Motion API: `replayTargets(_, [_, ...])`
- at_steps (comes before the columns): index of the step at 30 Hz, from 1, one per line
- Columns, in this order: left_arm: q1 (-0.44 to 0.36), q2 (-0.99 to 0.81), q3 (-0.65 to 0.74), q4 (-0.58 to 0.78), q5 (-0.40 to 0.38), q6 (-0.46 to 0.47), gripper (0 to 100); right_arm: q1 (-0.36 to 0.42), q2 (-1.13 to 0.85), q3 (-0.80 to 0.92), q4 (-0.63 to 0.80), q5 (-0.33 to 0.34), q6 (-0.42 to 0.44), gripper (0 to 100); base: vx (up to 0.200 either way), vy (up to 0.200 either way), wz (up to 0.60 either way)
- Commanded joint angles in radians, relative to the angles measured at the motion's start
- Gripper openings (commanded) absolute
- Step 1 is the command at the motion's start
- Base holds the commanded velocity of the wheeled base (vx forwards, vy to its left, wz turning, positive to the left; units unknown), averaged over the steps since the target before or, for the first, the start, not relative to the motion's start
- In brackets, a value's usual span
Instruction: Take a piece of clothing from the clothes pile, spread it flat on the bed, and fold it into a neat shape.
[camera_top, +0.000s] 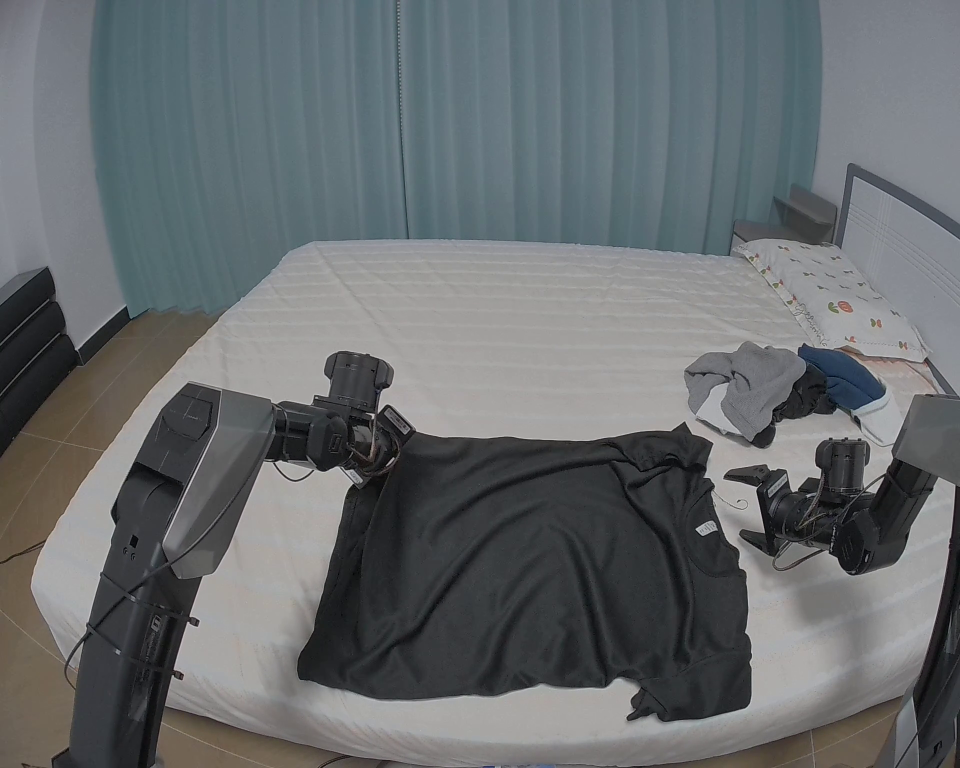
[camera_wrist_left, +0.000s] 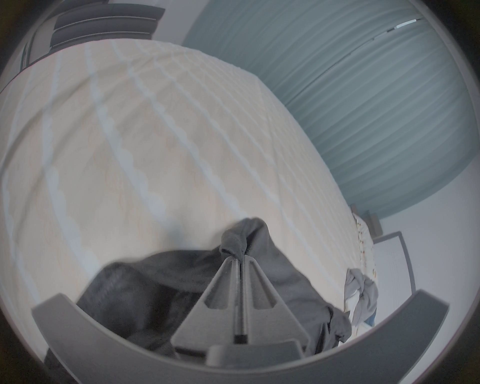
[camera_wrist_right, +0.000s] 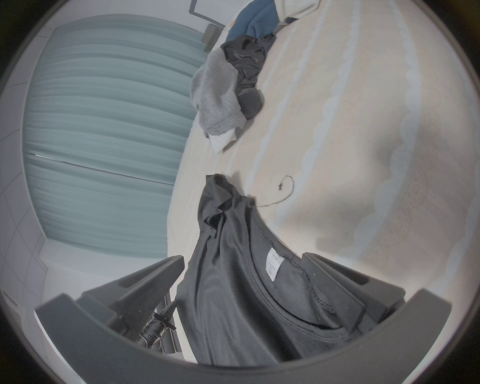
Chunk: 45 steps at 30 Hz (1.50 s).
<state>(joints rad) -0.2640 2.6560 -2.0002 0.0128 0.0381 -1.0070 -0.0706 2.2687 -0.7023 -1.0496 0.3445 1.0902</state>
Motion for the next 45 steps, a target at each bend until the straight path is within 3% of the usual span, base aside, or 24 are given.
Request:
replayTargets(1, [0.035,-0.027,0.0,-0.056,0.016,0.004,0,0.003,0.02,0.024,-0.046,-0.002,-0.003,100,0.0,0.0,0.0])
replayTargets(5, [0.068,-0.027,0.0,-0.195,0.063,0.033,0,0.02,0.046,0.061,-0.13,-0.025,-0.026,100,0.0,0.0,0.0])
replayTargets(16, [0.078,0.007,0.0,-0.192,0.068,0.084,0,0.028,0.058,0.064,-0.142,-0.039,-0.041,100,0.0,0.0,0.0])
replayTargets(17, [0.078,0.007,0.0,-0.192,0.068,0.084,100,0.028,0.058,0.064,-0.142,-0.039,-0.041,100,0.0,0.0,0.0])
replayTargets(26, [0.08,-0.033,0.02,-0.185,0.06,0.079,100,0.028,0.055,0.07,-0.144,-0.039,-0.039,100,0.0,0.0,0.0])
replayTargets(31, [0.086,-0.223,0.23,-0.12,-0.003,0.028,100,0.041,0.049,0.089,-0.15,-0.039,-0.039,100,0.0,0.0,0.0])
replayTargets(39, [0.063,-0.545,0.707,-0.132,-0.17,-0.015,100,0.055,0.041,0.126,-0.17,-0.039,-0.041,100,0.0,0.0,0.0])
replayTargets(42, [0.035,-0.625,0.844,-0.152,-0.227,-0.036,100,0.057,0.045,0.133,-0.185,-0.038,-0.041,100,0.0,0.0,0.0])
replayTargets(44, [0.034,-0.628,0.85,-0.154,-0.23,-0.038,100,0.057,0.045,0.133,-0.184,-0.038,-0.041,100,-0.1,0.0,0.0])
replayTargets(45, [0.014,-0.663,0.954,-0.201,-0.256,-0.087,100,0.057,0.043,0.135,-0.184,-0.038,-0.043,100,-0.2,0.0,0.0])
